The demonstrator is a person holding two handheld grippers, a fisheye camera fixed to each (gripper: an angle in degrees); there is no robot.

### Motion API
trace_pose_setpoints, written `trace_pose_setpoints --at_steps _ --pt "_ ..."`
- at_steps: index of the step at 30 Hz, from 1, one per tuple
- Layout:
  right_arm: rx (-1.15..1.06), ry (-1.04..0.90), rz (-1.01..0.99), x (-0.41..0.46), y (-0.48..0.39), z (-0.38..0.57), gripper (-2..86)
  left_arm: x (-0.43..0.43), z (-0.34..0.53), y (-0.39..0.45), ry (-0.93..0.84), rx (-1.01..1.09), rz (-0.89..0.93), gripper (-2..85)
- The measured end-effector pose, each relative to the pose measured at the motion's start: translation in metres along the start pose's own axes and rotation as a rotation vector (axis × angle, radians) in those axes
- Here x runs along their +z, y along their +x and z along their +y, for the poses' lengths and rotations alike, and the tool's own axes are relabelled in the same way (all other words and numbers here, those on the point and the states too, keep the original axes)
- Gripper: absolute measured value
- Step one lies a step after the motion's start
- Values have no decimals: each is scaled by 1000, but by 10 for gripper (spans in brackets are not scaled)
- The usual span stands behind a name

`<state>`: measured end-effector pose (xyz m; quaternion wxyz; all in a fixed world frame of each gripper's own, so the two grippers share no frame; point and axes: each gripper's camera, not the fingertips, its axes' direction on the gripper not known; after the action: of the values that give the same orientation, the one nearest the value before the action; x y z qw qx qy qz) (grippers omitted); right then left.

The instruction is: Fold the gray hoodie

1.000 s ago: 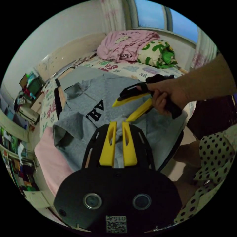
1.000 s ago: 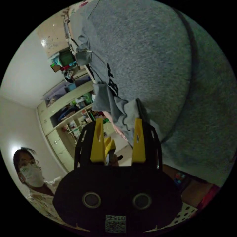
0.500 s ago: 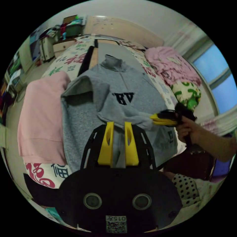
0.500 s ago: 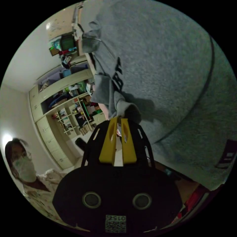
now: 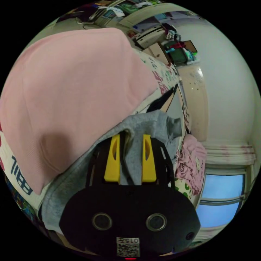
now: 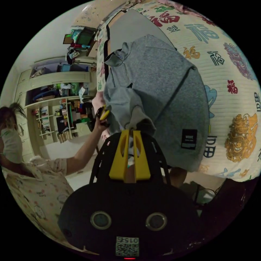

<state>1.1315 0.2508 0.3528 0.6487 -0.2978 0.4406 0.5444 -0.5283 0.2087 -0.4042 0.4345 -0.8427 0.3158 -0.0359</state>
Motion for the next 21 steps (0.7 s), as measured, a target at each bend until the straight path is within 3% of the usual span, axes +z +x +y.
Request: trace_pose_setpoints --at_steps 5,9,12,21 --pt "58 -71 141 29 1 38 7 8 12 -25 -1 56 -115 55" --pt "206 -185 133 74 14 67 4 8 26 -33 -10 134 -185 49" --pt "223 -272 292 98 6 79 11 9 35 -41 -19 185 -223 52" --pt "-156 58 149 97 -113 -28 80 15 56 -75 -73 255 -187 70"
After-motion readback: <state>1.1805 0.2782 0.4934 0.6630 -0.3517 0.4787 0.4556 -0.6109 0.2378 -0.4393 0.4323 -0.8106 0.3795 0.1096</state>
